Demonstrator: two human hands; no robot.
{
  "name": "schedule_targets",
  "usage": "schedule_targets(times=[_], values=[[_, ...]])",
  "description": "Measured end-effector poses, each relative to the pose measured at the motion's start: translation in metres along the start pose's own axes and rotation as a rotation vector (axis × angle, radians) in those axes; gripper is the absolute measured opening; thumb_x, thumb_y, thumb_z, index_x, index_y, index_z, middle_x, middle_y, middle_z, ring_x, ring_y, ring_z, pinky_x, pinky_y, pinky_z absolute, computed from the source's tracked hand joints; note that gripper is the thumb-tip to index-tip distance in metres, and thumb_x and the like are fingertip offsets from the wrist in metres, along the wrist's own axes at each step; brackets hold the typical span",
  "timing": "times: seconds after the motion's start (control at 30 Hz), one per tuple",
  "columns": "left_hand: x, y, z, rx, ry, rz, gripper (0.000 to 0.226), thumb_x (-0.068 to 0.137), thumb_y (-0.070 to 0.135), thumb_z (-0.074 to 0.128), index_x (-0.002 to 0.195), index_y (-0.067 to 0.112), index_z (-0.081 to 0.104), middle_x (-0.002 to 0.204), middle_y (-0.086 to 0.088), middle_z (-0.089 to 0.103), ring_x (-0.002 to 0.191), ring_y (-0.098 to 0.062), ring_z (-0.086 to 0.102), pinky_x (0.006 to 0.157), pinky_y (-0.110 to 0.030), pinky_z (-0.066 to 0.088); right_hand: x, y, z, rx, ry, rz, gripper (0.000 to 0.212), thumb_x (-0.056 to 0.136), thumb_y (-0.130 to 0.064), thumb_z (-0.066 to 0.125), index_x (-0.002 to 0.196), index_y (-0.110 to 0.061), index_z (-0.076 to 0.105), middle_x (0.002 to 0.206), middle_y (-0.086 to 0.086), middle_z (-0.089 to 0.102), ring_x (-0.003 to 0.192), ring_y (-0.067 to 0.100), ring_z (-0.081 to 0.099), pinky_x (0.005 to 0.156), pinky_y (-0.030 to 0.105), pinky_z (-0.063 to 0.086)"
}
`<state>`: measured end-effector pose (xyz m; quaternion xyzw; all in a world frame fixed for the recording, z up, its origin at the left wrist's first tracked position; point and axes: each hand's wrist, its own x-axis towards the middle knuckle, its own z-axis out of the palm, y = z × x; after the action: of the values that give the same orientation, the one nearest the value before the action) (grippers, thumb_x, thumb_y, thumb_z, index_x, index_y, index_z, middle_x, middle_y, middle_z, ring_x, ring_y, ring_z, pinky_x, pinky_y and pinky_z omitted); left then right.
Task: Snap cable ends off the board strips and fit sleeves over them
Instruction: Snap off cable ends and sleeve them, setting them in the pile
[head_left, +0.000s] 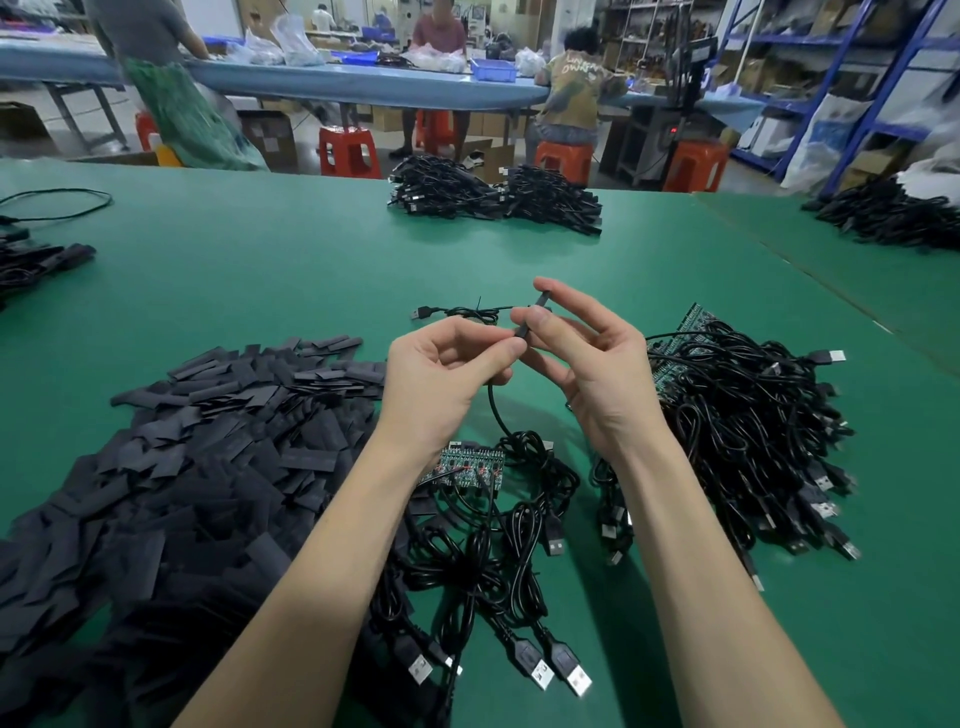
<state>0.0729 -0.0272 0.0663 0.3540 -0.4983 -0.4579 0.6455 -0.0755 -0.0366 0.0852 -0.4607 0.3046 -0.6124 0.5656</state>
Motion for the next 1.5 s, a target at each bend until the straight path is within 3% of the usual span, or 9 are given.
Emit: schedule_targets(times=[0.17, 0.3, 0.47, 0.67, 0.77, 0.93, 1.07, 1.2, 1.5], values=[[0.001, -0.006, 0.005, 0.047, -0.053, -0.035, 0.029, 0.078, 0.015, 0.084, 0.104, 0.016, 0.072, 0.095, 0.001, 0.076, 0.084, -0.011, 0.071, 0.078, -0.022, 0.055, 0.002, -0.004, -0.001, -0.062, 0.104, -0.014, 0.024, 0.086, -0.001, 0.074, 0.107, -0.011, 0.075, 0.086, 0.013, 0.075, 0.079, 0.020, 0.071, 0.076, 0.030, 0.059], [-0.003, -0.013, 0.005, 0.370, -0.348, -0.244, 0.066, 0.058, 0.053, 0.089, 0.113, 0.030, 0.061, 0.113, 0.009, 0.069, 0.100, -0.005, 0.071, 0.088, -0.024, 0.056, 0.004, -0.020, -0.009, 0.094, 0.253, -0.041, 0.026, 0.087, 0.000, 0.072, 0.111, -0.011, 0.072, 0.087, 0.013, 0.074, 0.079, 0.019, 0.069, 0.074, 0.029, 0.059], [-0.016, -0.027, 0.023, 0.518, -0.437, -0.202, 0.023, 0.078, 0.025, 0.087, 0.088, 0.030, 0.067, 0.083, 0.009, 0.072, 0.078, -0.006, 0.067, 0.091, -0.029, 0.055, 0.005, -0.033, -0.019, 0.178, 0.323, -0.071, 0.034, 0.090, -0.002, 0.071, 0.121, -0.013, 0.062, 0.090, 0.013, 0.073, 0.080, 0.020, 0.067, 0.074, 0.028, 0.059], [-0.001, -0.007, 0.029, 0.451, -0.322, -0.115, 0.019, 0.087, 0.021, 0.077, 0.103, 0.028, 0.069, 0.100, 0.007, 0.072, 0.083, -0.009, 0.074, 0.084, -0.028, 0.059, 0.010, -0.038, -0.038, 0.183, 0.401, -0.025, 0.031, 0.096, -0.020, 0.069, 0.122, -0.010, 0.057, 0.102, 0.008, 0.076, 0.089, 0.024, 0.074, 0.082, 0.034, 0.061], [0.037, 0.010, 0.027, 0.734, -0.273, 0.075, 0.023, 0.089, 0.019, 0.073, 0.107, 0.033, 0.069, 0.089, 0.015, 0.068, 0.068, 0.001, 0.065, 0.073, -0.008, 0.052, 0.010, -0.039, -0.053, 0.092, 0.439, 0.049, 0.036, 0.096, -0.029, 0.068, 0.126, -0.014, 0.054, 0.113, 0.010, 0.074, 0.099, 0.027, 0.074, 0.082, 0.035, 0.062], [0.110, 0.006, 0.010, 1.423, -0.283, 0.150, 0.035, 0.095, 0.020, 0.060, 0.128, 0.031, 0.065, 0.116, 0.002, 0.065, 0.106, -0.023, 0.062, 0.092, -0.039, 0.052, 0.008, -0.039, -0.062, 0.068, 0.443, 0.098, 0.018, 0.097, -0.025, 0.065, 0.112, -0.018, 0.057, 0.103, 0.005, 0.078, 0.085, 0.021, 0.075, 0.072, 0.027, 0.061], [0.132, -0.027, -0.011, 1.794, -0.383, 0.140, 0.041, 0.096, 0.007, 0.052, 0.130, 0.027, 0.063, 0.124, -0.008, 0.061, 0.119, -0.031, 0.055, 0.088, -0.038, 0.047, 0.008, -0.038, -0.057, 0.047, 0.377, 0.138, 0.015, 0.097, -0.025, 0.065, 0.109, -0.018, 0.061, 0.096, 0.001, 0.079, 0.072, 0.016, 0.072, 0.062, 0.023, 0.058], [0.134, -0.053, -0.024, 1.584, -0.282, -0.018, 0.030, 0.091, 0.001, 0.054, 0.119, 0.011, 0.051, 0.112, -0.018, 0.060, 0.100, -0.038, 0.059, 0.075, -0.039, 0.045, 0.008, -0.034, -0.053, -0.004, 0.288, 0.162, 0.012, 0.096, -0.025, 0.066, 0.106, -0.018, 0.061, 0.094, 0.003, 0.078, 0.071, 0.016, 0.071, 0.062, 0.023, 0.057], [0.115, -0.058, -0.024, 1.143, -0.170, -0.185, 0.021, 0.092, 0.024, 0.066, 0.104, 0.013, 0.053, 0.106, -0.006, 0.062, 0.102, -0.024, 0.054, 0.094, -0.033, 0.043, 0.005, -0.030, -0.045, -0.285, 0.126, 0.236, 0.019, 0.096, -0.026, 0.067, 0.110, -0.014, 0.067, 0.089, 0.002, 0.077, 0.070, 0.016, 0.070, 0.064, 0.023, 0.056]])
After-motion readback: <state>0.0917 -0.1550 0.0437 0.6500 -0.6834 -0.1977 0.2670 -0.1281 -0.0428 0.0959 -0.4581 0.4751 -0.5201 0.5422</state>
